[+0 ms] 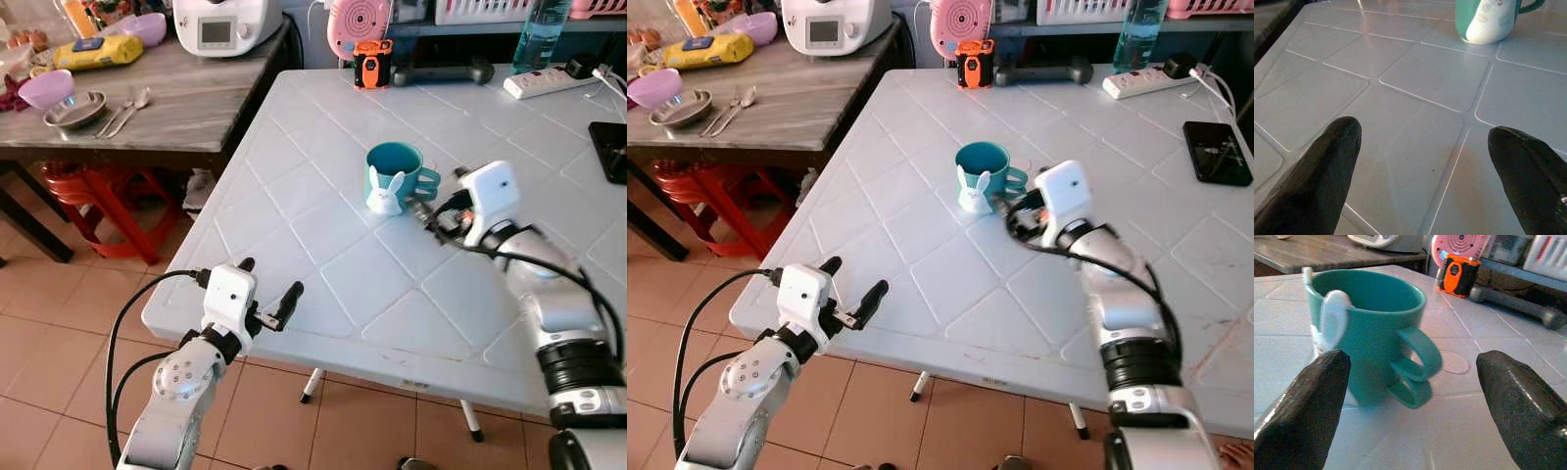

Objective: Setting the table

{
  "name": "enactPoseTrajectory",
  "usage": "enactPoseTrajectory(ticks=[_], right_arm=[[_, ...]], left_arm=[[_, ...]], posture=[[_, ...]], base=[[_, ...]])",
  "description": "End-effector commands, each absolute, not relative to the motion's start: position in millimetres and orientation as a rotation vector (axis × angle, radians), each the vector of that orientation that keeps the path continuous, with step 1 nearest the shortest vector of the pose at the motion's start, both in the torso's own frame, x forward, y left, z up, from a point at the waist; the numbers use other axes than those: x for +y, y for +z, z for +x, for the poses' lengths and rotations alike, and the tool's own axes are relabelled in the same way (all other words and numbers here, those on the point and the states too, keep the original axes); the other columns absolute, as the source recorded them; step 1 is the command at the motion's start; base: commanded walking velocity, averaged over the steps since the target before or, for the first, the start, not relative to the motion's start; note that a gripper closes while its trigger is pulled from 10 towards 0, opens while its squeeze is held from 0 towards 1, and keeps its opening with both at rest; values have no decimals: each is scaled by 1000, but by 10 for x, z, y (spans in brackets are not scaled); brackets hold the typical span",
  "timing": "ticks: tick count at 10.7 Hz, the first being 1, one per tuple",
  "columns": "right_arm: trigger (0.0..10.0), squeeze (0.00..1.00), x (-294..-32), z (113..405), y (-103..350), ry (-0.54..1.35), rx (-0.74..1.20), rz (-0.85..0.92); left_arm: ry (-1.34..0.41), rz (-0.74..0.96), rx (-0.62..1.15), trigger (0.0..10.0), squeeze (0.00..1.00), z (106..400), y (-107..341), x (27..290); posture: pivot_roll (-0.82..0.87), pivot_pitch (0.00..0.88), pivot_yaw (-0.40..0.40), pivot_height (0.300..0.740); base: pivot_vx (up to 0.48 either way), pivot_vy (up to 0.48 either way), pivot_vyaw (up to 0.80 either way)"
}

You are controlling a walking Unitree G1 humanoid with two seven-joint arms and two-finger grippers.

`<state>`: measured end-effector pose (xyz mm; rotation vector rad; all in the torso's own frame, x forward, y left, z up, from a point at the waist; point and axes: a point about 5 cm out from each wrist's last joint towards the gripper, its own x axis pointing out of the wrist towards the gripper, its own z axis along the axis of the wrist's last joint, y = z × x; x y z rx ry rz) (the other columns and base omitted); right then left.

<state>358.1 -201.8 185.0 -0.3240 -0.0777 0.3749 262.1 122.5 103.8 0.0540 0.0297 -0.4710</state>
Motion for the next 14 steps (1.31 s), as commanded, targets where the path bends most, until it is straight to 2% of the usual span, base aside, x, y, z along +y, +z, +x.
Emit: enactPoseTrajectory(ticks=[1, 3, 8, 9, 10, 14], right_arm=[[10000, 0, -2047, 3559, 1902, 349, -117, -352], [10000, 0, -2116, 3544, 1871, 354, -124, -360], [10000, 0, -2080, 3667, 1872, 459, -96, -405], [7059, 0, -2055, 3712, 1883, 480, -100, -403], [0, 0, -2025, 3732, 1892, 500, -108, -420], [0, 0, -1936, 3774, 1978, 542, -157, -432]], left_arm=[[-446, 73, 39, 10000, 0, 2611, 1037, 1291], [-449, 86, 54, 10000, 0, 2607, 1013, 1282], [-433, 118, 72, 10000, 0, 2574, 1015, 1363], [-426, 121, 78, 10000, 0, 2554, 1007, 1380], [-421, 125, 81, 10000, 0, 2544, 1008, 1385], [-399, 135, 90, 10000, 0, 2550, 1008, 1410]], posture=[[-76, 166, 140, 740], [-81, 175, 154, 740], [-42, 200, 158, 740], [-38, 204, 155, 740], [-34, 205, 154, 740], [-33, 204, 148, 740]], base=[[0, 0, 0], [0, 0, 0], [0, 0, 0], [0, 0, 0], [0, 0, 0], [0, 0, 0]])
